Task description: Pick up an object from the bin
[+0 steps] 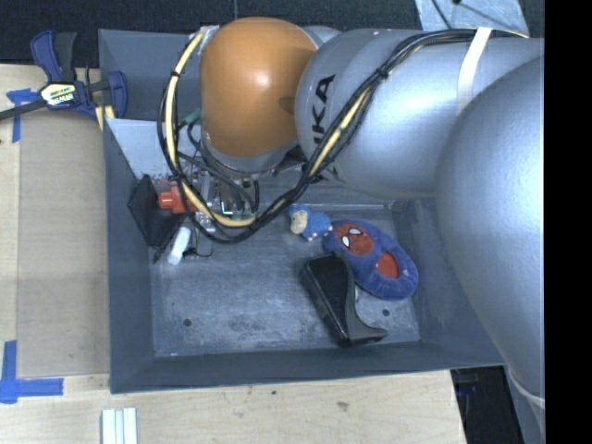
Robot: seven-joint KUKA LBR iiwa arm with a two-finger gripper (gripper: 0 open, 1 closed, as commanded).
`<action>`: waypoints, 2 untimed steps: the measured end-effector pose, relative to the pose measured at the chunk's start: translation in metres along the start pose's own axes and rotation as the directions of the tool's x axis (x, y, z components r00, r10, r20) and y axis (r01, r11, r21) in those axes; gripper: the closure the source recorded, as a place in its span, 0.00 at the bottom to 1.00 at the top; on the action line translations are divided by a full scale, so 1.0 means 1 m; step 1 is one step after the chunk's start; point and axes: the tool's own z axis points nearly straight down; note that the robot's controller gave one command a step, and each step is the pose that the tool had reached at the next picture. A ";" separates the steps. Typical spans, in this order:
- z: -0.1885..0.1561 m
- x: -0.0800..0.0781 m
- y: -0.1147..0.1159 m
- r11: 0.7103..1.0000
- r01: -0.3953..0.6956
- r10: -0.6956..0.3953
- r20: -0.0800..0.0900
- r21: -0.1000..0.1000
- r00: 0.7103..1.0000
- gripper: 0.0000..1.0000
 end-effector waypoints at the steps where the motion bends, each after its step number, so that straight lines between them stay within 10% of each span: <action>1: 0.132 -0.016 0.017 0.950 0.312 -0.312 0.002 0.001 0.950 0.00; 2: 0.096 -0.030 0.019 0.939 0.344 -0.344 0.013 0.001 0.939 0.00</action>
Offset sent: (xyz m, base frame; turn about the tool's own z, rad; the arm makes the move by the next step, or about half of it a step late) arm 0.0166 0.0171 -0.1293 -0.3170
